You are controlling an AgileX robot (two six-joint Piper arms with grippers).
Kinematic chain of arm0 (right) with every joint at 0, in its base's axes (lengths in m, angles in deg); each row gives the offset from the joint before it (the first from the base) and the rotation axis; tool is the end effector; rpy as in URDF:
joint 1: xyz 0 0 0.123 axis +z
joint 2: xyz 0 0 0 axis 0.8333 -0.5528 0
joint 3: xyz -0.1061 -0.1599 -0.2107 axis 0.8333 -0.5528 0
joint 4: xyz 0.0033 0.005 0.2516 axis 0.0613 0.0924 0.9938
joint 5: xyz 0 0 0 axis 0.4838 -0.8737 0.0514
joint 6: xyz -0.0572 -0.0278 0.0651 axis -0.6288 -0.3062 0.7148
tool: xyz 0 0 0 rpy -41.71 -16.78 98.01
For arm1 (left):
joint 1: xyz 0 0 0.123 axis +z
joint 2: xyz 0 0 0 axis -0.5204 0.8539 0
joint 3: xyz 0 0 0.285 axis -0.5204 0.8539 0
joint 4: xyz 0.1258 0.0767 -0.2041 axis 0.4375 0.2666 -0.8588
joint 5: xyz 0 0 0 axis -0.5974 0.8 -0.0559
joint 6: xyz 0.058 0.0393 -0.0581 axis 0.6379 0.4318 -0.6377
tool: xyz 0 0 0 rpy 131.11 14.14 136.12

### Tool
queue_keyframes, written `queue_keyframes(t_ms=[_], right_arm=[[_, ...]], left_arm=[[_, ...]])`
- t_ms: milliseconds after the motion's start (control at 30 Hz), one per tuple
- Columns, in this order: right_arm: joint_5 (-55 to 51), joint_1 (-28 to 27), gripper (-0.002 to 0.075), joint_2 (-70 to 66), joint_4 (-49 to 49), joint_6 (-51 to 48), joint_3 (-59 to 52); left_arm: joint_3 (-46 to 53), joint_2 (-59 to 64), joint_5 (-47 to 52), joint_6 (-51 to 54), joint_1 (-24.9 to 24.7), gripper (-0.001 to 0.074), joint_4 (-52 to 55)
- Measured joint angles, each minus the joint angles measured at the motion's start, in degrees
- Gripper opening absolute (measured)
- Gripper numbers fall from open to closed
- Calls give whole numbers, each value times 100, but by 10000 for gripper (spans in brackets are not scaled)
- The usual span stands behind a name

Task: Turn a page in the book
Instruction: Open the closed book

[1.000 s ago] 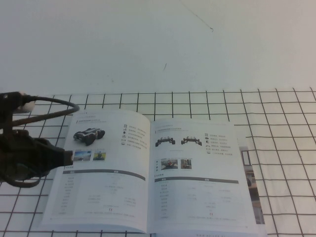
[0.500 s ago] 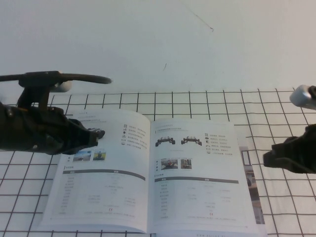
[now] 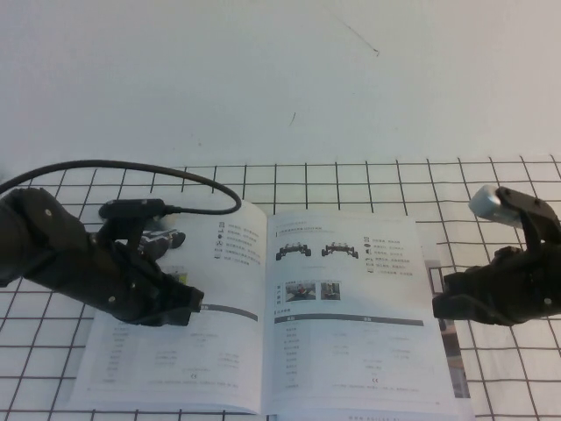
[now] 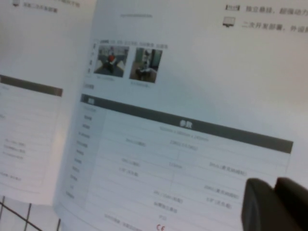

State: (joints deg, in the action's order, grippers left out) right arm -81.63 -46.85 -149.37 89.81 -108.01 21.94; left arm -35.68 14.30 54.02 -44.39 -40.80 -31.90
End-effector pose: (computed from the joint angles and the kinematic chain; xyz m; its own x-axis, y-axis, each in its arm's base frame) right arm 0.2832 0.0908 0.1747 -0.9113 0.0267 -0.4110 -0.1982 0.8462 0.4947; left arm 0.3070 -0.0832 0.1848 -0.9099 0.1233 -0.3960 0.2666 0.9053 -0.3307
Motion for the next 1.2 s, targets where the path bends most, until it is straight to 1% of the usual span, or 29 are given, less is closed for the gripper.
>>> queue_keyframes(t_ms=[100, 267, 367, 500, 800, 1067, 1200], right_arm=[[9, 0, 115, -190, 0, -65, 0], [90, 0, 262, -330, 0, -175, 0], [210, 0, 310, -413, 0, -201, 0], [281, 0, 328, -616, 0, -205, 4], [283, 9, 331, -926, 123, -315, 4], [127, 9, 331, -981, 890, -1105, 4], [118, 9, 331, -981, 1029, -1246, 4]], left_arm=[[0, 280, -25, 39, 0, -3, 101], [0, 642, -58, 61, 0, -3, 317], [-16, 780, -81, 61, 0, -3, 329], [-58, 819, -67, 61, 0, -3, 329], [-62, 846, -43, 61, 0, -2, 329], [-85, 859, -10, 61, 0, -2, 319], [-97, 869, 2, 75, 0, -2, 319]])
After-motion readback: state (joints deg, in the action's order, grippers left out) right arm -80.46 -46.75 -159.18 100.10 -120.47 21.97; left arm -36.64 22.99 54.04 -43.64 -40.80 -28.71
